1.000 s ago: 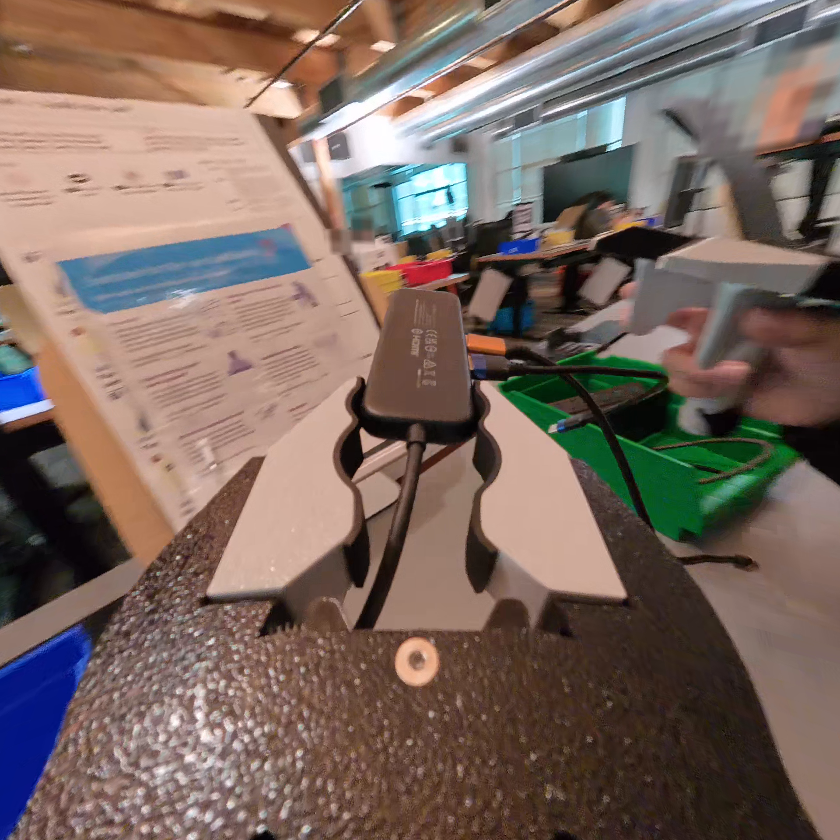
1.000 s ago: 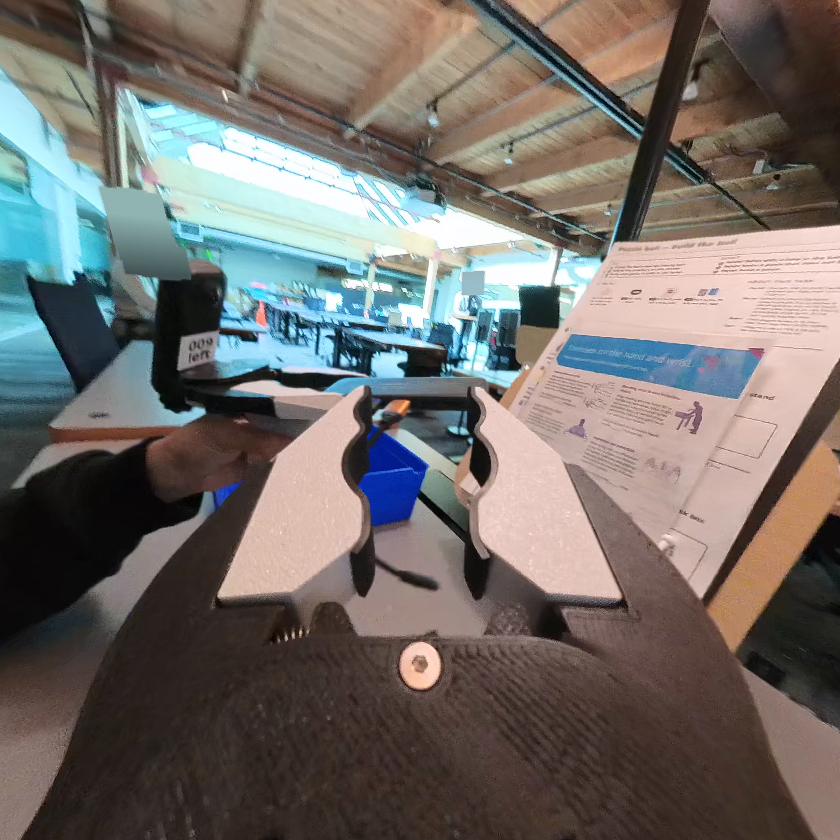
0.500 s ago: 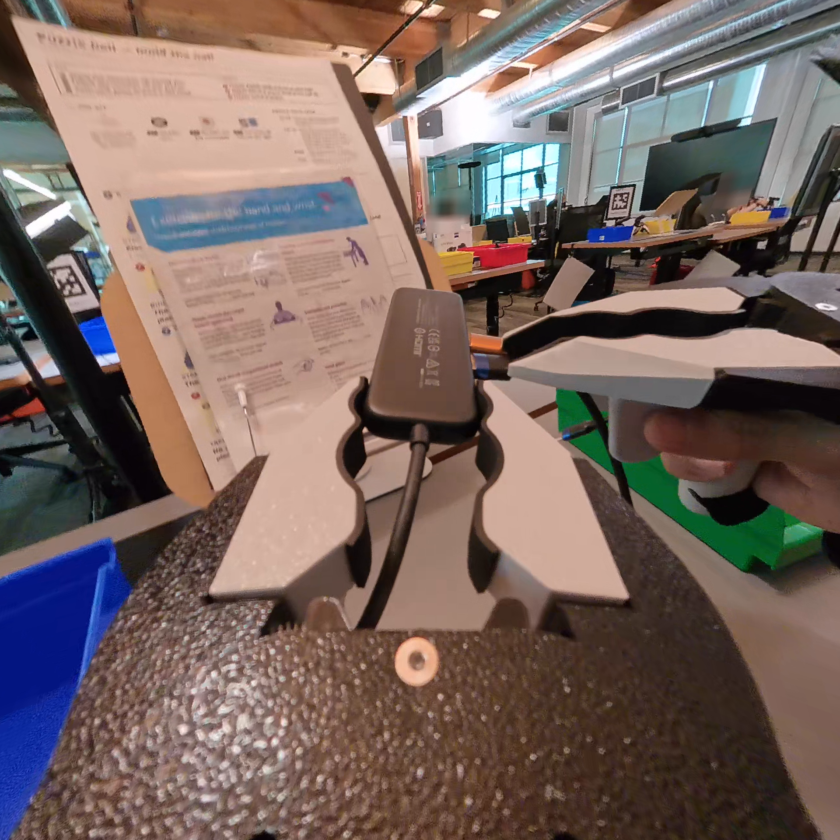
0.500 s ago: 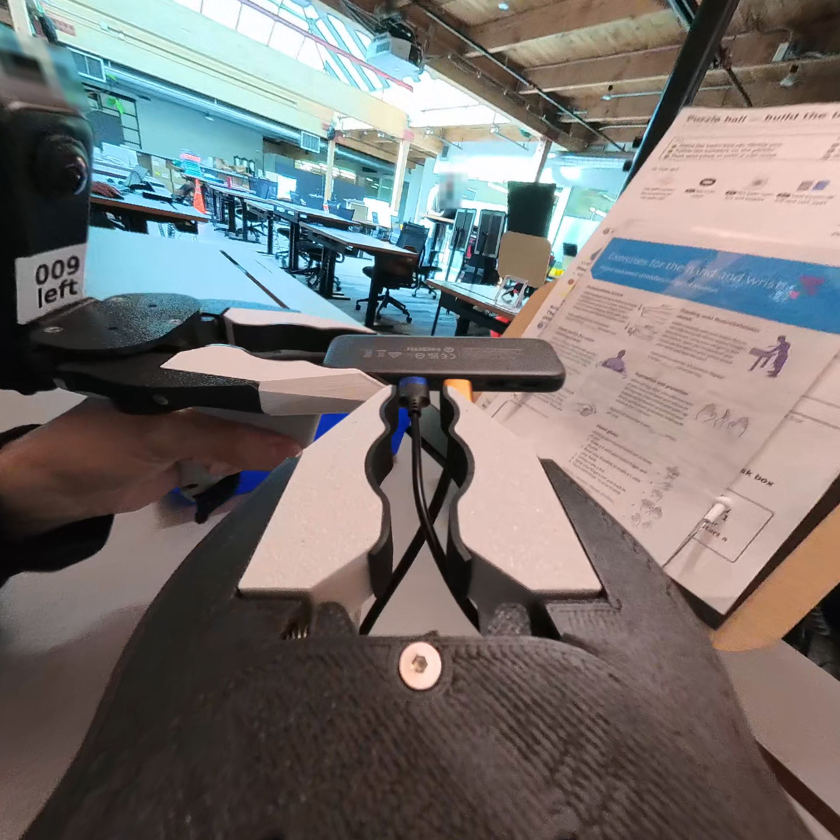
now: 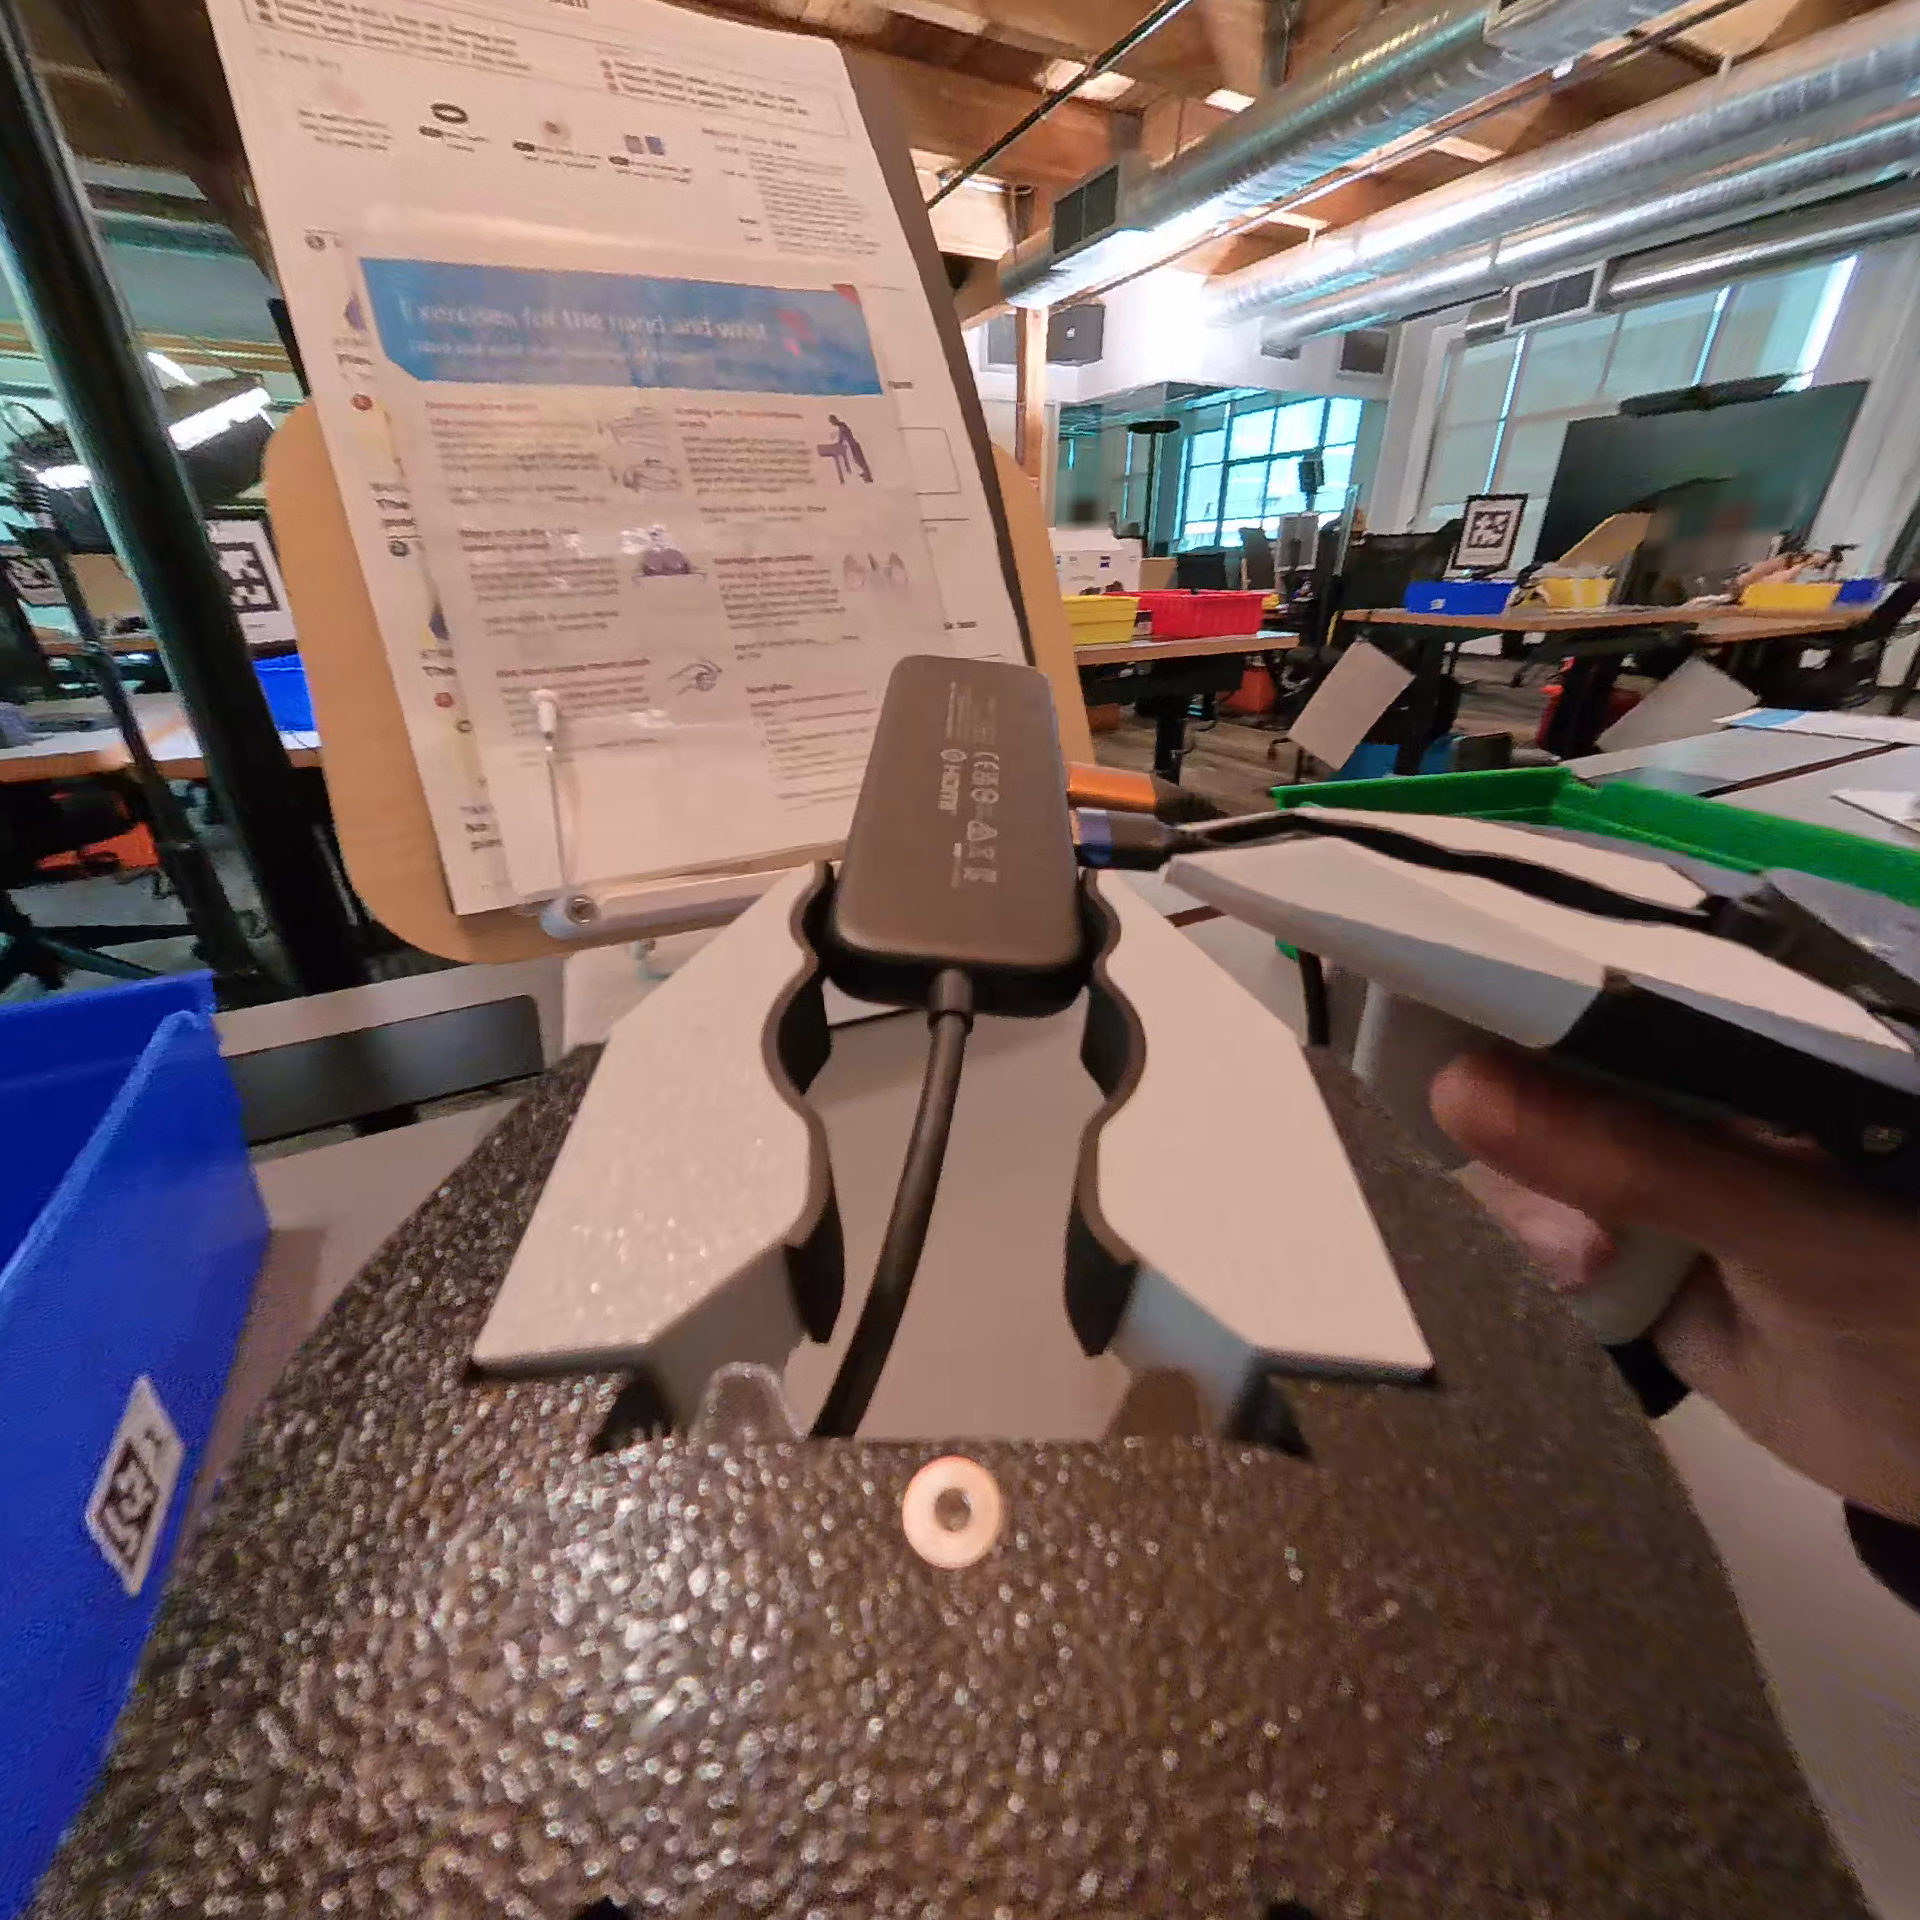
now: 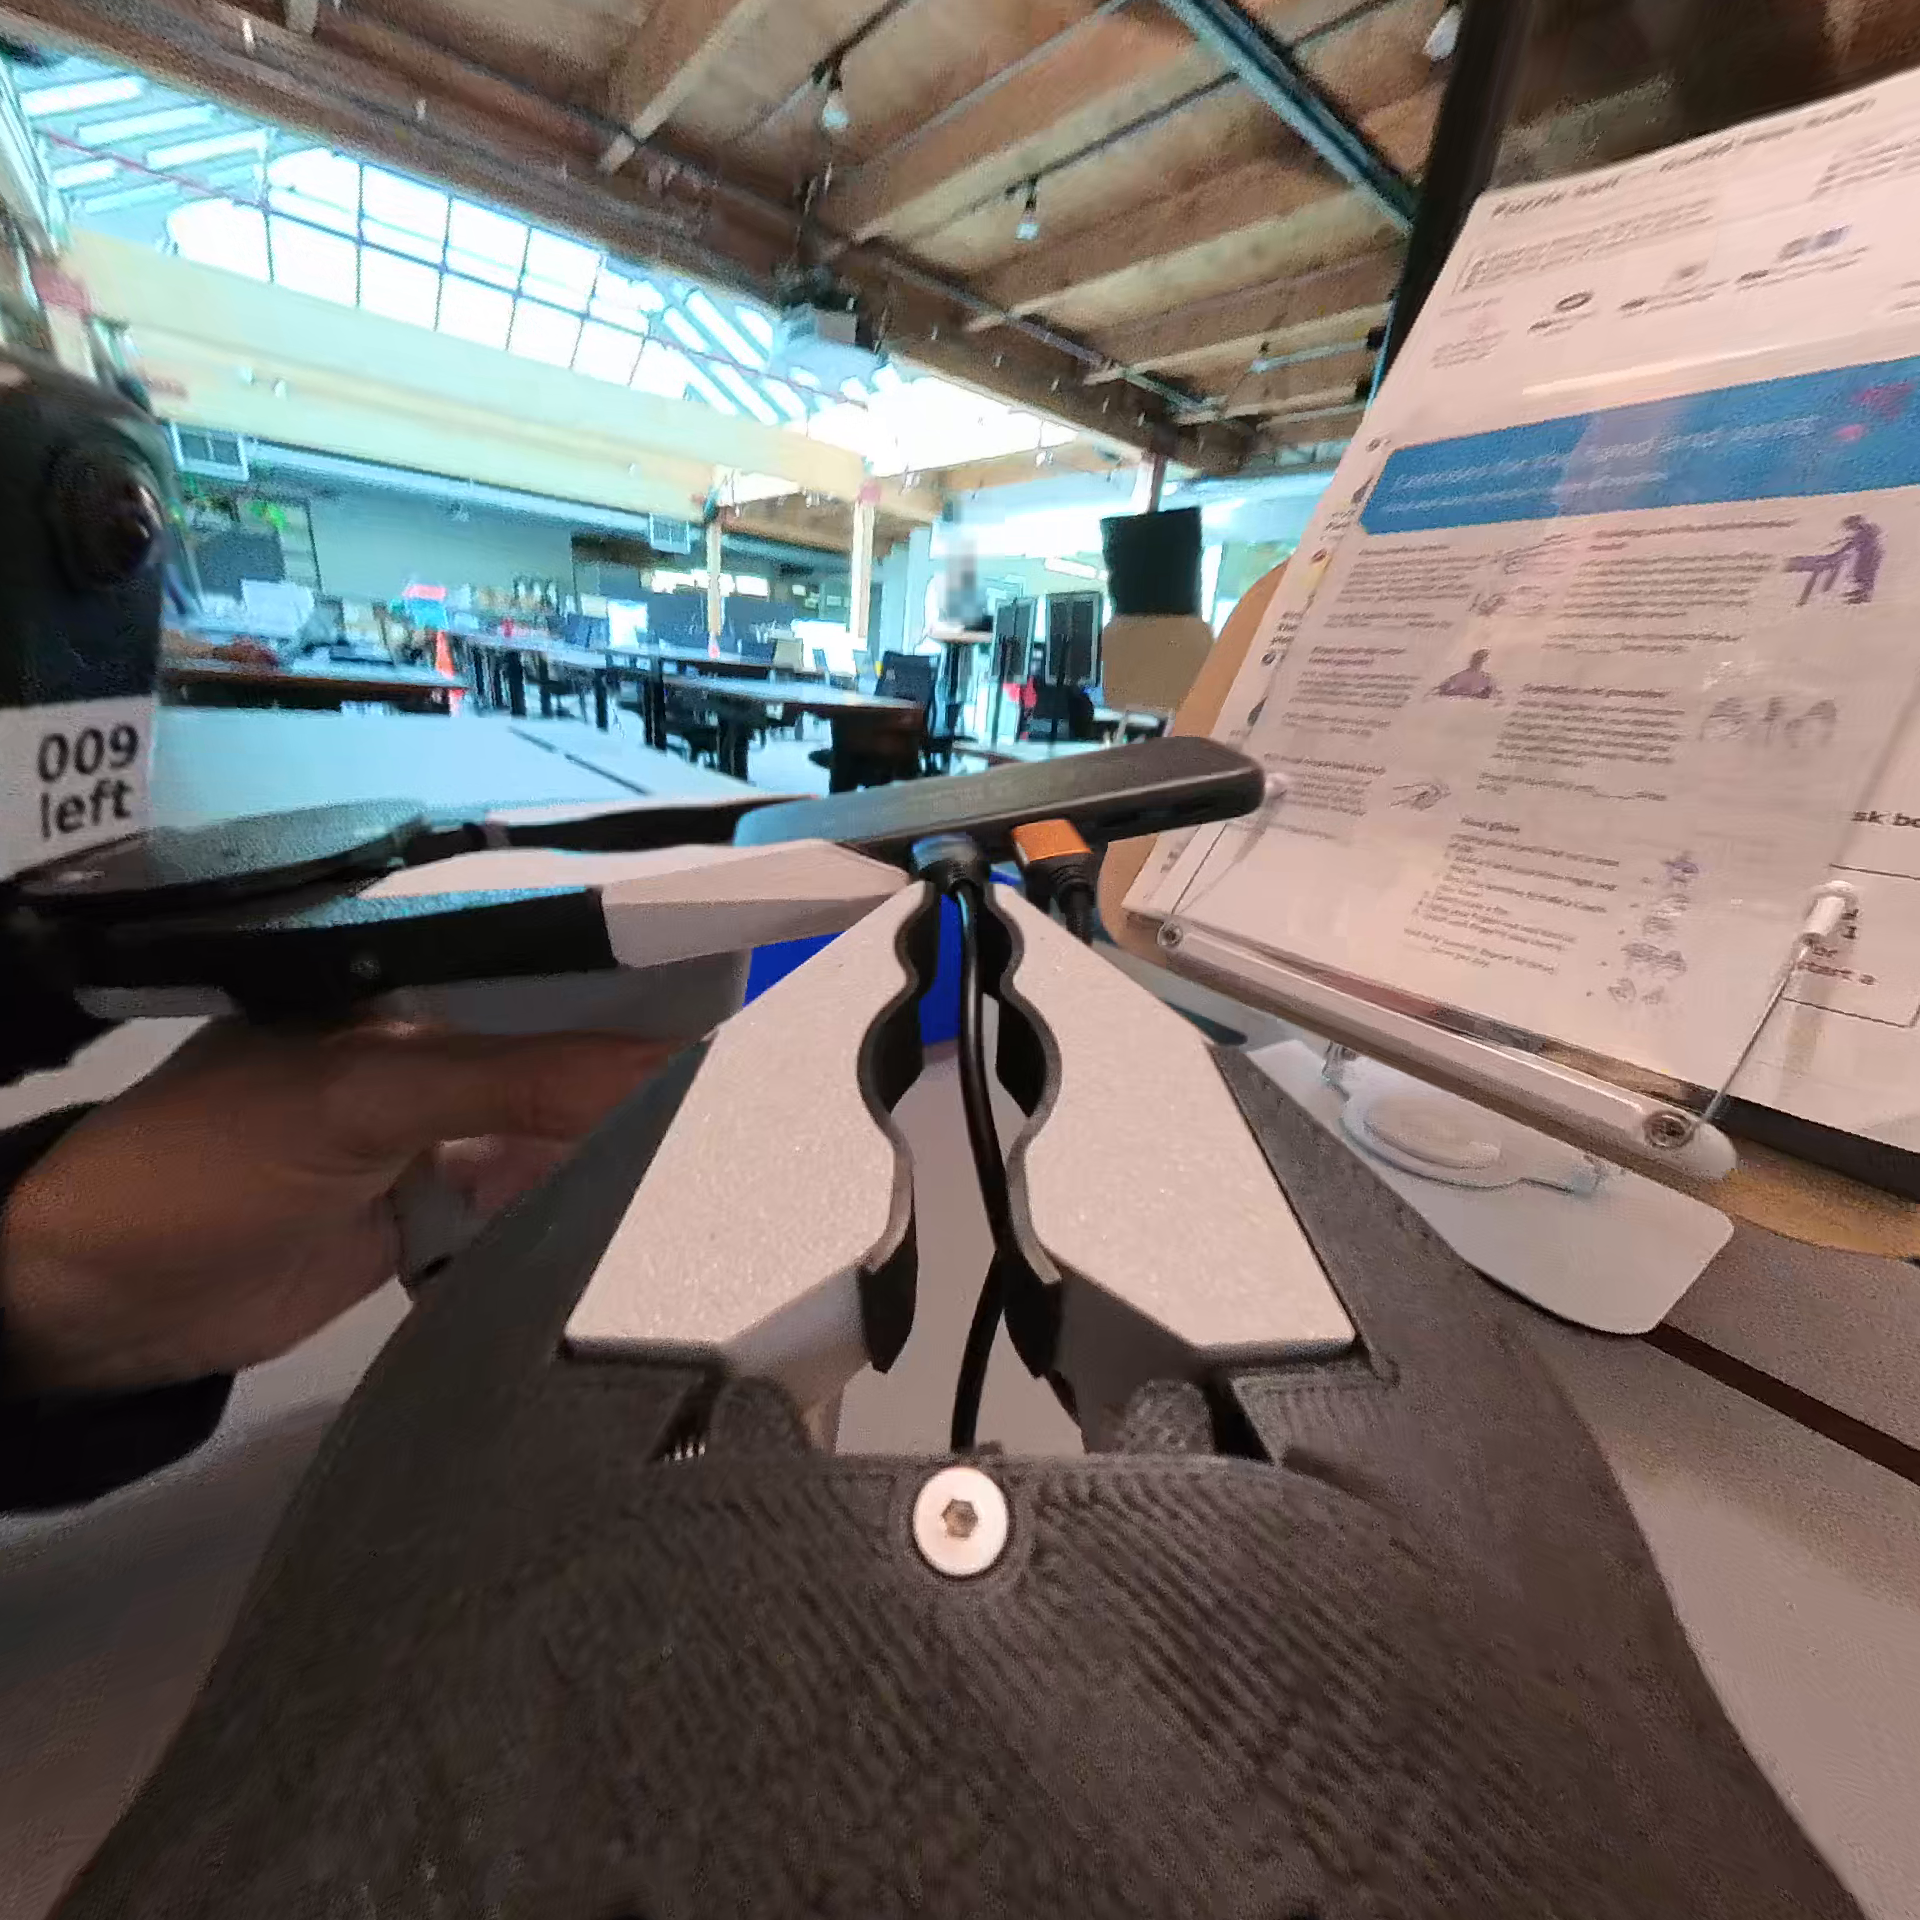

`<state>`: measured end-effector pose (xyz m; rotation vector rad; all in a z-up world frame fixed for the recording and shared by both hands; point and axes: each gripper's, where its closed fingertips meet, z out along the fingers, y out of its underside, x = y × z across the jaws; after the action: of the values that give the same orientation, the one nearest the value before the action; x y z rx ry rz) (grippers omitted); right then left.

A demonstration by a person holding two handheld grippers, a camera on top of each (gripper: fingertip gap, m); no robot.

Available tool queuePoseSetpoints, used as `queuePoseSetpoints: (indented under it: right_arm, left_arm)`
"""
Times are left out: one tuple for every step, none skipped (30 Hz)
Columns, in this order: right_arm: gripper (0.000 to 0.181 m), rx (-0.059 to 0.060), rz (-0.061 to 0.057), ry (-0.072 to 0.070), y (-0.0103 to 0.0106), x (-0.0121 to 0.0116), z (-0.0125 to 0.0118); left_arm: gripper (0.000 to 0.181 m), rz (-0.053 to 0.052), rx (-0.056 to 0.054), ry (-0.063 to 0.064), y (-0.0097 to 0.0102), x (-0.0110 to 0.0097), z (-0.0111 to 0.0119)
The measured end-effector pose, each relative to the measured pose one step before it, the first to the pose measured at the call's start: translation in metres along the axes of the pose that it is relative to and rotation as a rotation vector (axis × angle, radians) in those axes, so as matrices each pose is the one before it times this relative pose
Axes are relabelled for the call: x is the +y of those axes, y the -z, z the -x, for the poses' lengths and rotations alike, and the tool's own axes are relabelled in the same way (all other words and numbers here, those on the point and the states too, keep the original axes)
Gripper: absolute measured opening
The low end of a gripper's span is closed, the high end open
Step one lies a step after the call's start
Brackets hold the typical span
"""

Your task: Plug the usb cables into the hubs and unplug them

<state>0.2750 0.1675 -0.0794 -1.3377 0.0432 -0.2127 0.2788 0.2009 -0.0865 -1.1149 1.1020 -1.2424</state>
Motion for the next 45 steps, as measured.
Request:
queuePoseSetpoints:
  right_arm:
    - [0.007, -0.0007, -0.0252, -0.0168, 0.00248, -0.00285, 0.00059]
    - [0.008, -0.0042, -0.0134, -0.0188, 0.00153, -0.00151, 0.00045]
    - [0.007, 0.0017, -0.0115, -0.0143, 0.00097, -0.00120, -0.00059]
    - [0.007, 0.0112, -0.0201, -0.0066, 0.00079, -0.00198, -0.00156]
    - [0.007, 0.0126, -0.0186, -0.0064, 0.00048, -0.00158, -0.00162]
    - [0.006, 0.0027, -0.0031, -0.0070, 0.00005, 0.00085, -0.00014]
    - [0.003, -0.0049, 0.0069, -0.0022, -0.00061, 0.00197, 0.00059]
    - [0.002, 0.0039, 0.0145, 0.0064, -0.00088, 0.00265, -0.00094]
    - [0.003, 0.0049, 0.0245, 0.0089, -0.00094, 0.00372, -0.00093]
    - [0.003, 0.0035, 0.0179, 0.0066, -0.00077, 0.00275, -0.00048]
    - [0.003, 0.0029, 0.0004, 0.0058, 0.00008, 0.00053, -0.00017]
    - [0.004, 0.0023, -0.0035, 0.0028, 0.00047, 0.00012, 0.00012]
    - [0.005, -0.0023, 0.0012, 0.0019, 0.00017, 0.00054, 0.00061]
    - [0.006, -0.0023, 0.0022, 0.0002, -0.00004, 0.00048, 0.00016]
    - [0.007, -0.0049, 0.0017, 0.0014, 0.00020, 0.00033, 0.00037]
    - [0.007, -0.0043, 0.0044, 0.0061, 0.00013, 0.00077, 0.00012]
    - [0.008, -0.0018, 0.0069, 0.0102, 0.00018, 0.00142, 0.00003]
    - [0.007, 0.0041, 0.0033, 0.0094, 0.00019, 0.00093, -0.00046]
    - [0.004, 0.0101, -0.0041, 0.0061, 0.00039, -0.00019, -0.00110]
    - [0.004, 0.0001, -0.0035, 0.0004, -0.00001, -0.00015, 0.00016]
    - [0.004, -0.0041, 0.0009, -0.0026, 0.00006, 0.00005, 0.00034]
    - [0.004, -0.0041, 0.0102, 0.0012, -0.00001, 0.00050, 0.00010]
    - [0.004, 0.0004, 0.0172, 0.0126, -0.00015, 0.00089, 0.00012]
    - [0.004, 0.0054, 0.0218, 0.0242, -0.00052, 0.00169, 0.00028]
    - [0.004, 0.0051, 0.0145, 0.0267, -0.00029, 0.00081, 0.00035]
    - [0.003, 0.0031, 0.0064, 0.0176, 0.00018, -0.00035, 0.00024]
    - [0.004, -0.0044, 0.0079, 0.0030, 0.00023, -0.00049, 0.00047]
    - [0.003, -0.0112, 0.0058, -0.0144, 0.00041, -0.00120, 0.00022]
    - [0.003, -0.0131, -0.0021, -0.0188, 0.00097, -0.00242, 0.00008]
    - [0.003, -0.0132, 0.0010, -0.0060, 0.00092, -0.00213, 0.00042]
    - [0.003, -0.0054, 0.0060, 0.0130, 0.00085, -0.00115, 0.00039]
    - [0.003, -0.0029, 0.0069, 0.0168, 0.00085, -0.00079, 0.00031]
    - [0.003, -0.0048, 0.0046, -0.0053, 0.00056, -0.00156, 0.00050]
    - [0.003, -0.0040, 0.0059, -0.0082, 0.00059, -0.00142, 0.00021]
    - [0.003, 0.0015, 0.0075, 0.0083, 0.00045, -0.00092, 0.00012]
    - [0.003, 0.0068, 0.0108, 0.0193, 0.00036, -0.00035, 0.00000]
    - [0.004, 0.0061, 0.0119, 0.0160, 0.00001, -0.00033, 0.00005]
    - [0.003, 0.0068, 0.0073, 0.0059, 0.00019, -0.00104, -0.00008]
    - [0.003, 0.0103, 0.0156, 0.0153, -0.00027, 0.00042, -0.00016]
    - [0.003, 0.0120, 0.0211, 0.0191, -0.00083, 0.00144, 0.00023]
    - [0.003, 0.0089, 0.0129, 0.0148, -0.00015, 0.00054, -0.00005]
    - [0.003, -0.0021, 0.0106, -0.0039, 0.00002, 0.00008, 0.00017]
    - [0.003, -0.0082, 0.0089, -0.0122, 0.00071, -0.00048, -0.00034]
    - [0.003, -0.0104, 0.0030, 0.0004, 0.00160, -0.00113, -0.00019]
    - [0.003, -0.0133, -0.0001, -0.0010, 0.00213, -0.00168, -0.00017]
  left_arm:
    - [0.045, 0.0019, 0.0063, 0.0040, -0.00027, 0.00000, -0.00227]
    - [0.045, 0.0010, 0.0028, -0.0039, 0.00015, -0.00018, -0.00112]
    - [0.045, -0.0003, -0.0017, -0.0068, 0.00016, -0.00027, 0.00002]
    - [0.045, -0.0006, -0.0023, -0.0026, 0.00006, -0.00011, 0.00020]
    - [0.045, 0.0013, 0.0016, 0.0008, -0.00008, 0.00041, -0.00019]
    - [0.045, 0.0049, -0.0036, -0.0020, -0.00036, 0.00138, 0.00042]
    - [0.045, 0.0070, -0.0082, -0.0047, -0.00050, 0.00179, 0.00104]
    - [0.045, 0.0085, -0.0081, -0.0040, -0.00057, 0.00233, 0.00154]
    - [0.045, 0.0112, -0.0036, 0.0003, -0.00070, 0.00306, 0.00147]
    - [0.045, 0.0029, 0.0049, 0.0092, -0.00073, 0.00204, 0.00058]
    - [0.045, -0.0031, 0.0084, 0.0113, -0.00036, 0.00081, -0.00020]
    - [0.044, -0.0014, 0.0041, 0.0048, -0.00024, 0.00053, -0.00032]
    - [0.044, 0.0025, -0.0009, -0.0014, -0.00013, 0.00027, -0.00008]
    - [0.044, 0.0001, -0.0004, -0.0054, -0.00001, -0.00030, -0.00016]
    - [0.045, -0.0026, 0.0033, -0.0037, 0.00002, -0.00039, -0.00040]
    - [0.044, -0.0014, 0.0029, 0.0031, -0.00009, 0.00000, -0.00022]
    - [0.044, 0.0021, 0.0003, 0.0048, -0.00023, 0.00064, 0.00030]
    - [0.045, 0.0045, 0.0024, 0.0015, -0.00025, 0.00108, 0.00004]
    - [0.045, -0.0001, 0.0046, 0.0047, -0.00021, 0.00010, -0.00028]
    - [0.045, -0.0005, 0.0029, 0.0045, 0.00007, 0.00003, 0.00008]
    - [0.045, 0.0011, 0.0019, -0.0002, 0.00008, 0.00016, 0.00025]
    - [0.045, 0.0051, 0.0000, -0.0025, -0.00023, 0.00077, 0.00028]
    - [0.045, 0.0084, -0.0049, -0.0007, -0.00021, 0.00115, 0.00074]
    - [0.045, 0.0104, -0.0062, 0.0020, 0.00001, 0.00120, 0.00111]
    - [0.045, 0.0045, 0.0001, -0.0040, 0.00016, -0.00016, 0.00027]
    - [0.045, 0.0021, 0.0045, -0.0061, 0.00017, -0.00081, 0.00010]
    - [0.045, 0.0038, 0.0060, 0.0011, 0.00029, -0.00066, -0.00001]
    - [0.045, -0.0017, 0.0048, 0.0090, 0.00031, -0.00137, -0.00020]
    - [0.045, -0.0046, 0.0064, 0.0104, 0.00050, -0.00200, -0.00072]
    - [0.045, -0.0001, 0.0006, -0.0043, 0.00048, -0.00164, -0.00101]
    - [0.045, 0.0017, -0.0078, -0.0195, 0.00059, -0.00160, -0.00066]
    - [0.045, -0.0025, -0.0077, -0.0117, 0.00075, -0.00185, -0.00058]
    - [0.045, -0.0024, -0.0001, -0.0002, 0.00048, -0.00130, -0.00104]
    - [0.045, -0.0012, 0.0012, 0.0010, 0.00016, -0.00109, -0.00061]
    - [0.045, 0.0008, 0.0001, -0.0051, 0.00011, -0.00072, -0.00054]
    - [0.045, -0.0017, -0.0070, -0.0142, 0.00017, -0.00082, 0.00009]
    - [0.045, -0.0059, -0.0061, -0.0025, 0.00031, -0.00083, -0.00007]
    - [0.045, -0.0027, 0.0006, 0.0012, -0.00027, -0.00017, -0.00018]
    - [0.045, 0.0045, -0.0030, 0.0058, -0.00037, 0.00100, 0.00058]
    - [0.045, 0.0049, -0.0015, 0.0021, -0.00023, 0.00125, 0.00062]
    - [0.045, -0.0018, -0.0008, -0.0087, -0.00009, 0.00012, 0.00021]
    - [0.045, -0.0022, -0.0032, -0.0018, 0.00015, -0.00047, -0.00012]
    - [0.045, -0.0015, 0.0023, -0.0015, 0.00006, -0.00106, -0.00107]
    - [0.045, -0.0034, 0.0056, 0.0013, 0.00029, -0.00186, -0.00170]
    - [0.045, -0.0042, 0.0052, -0.0118, 0.00036, -0.00194, -0.00203]
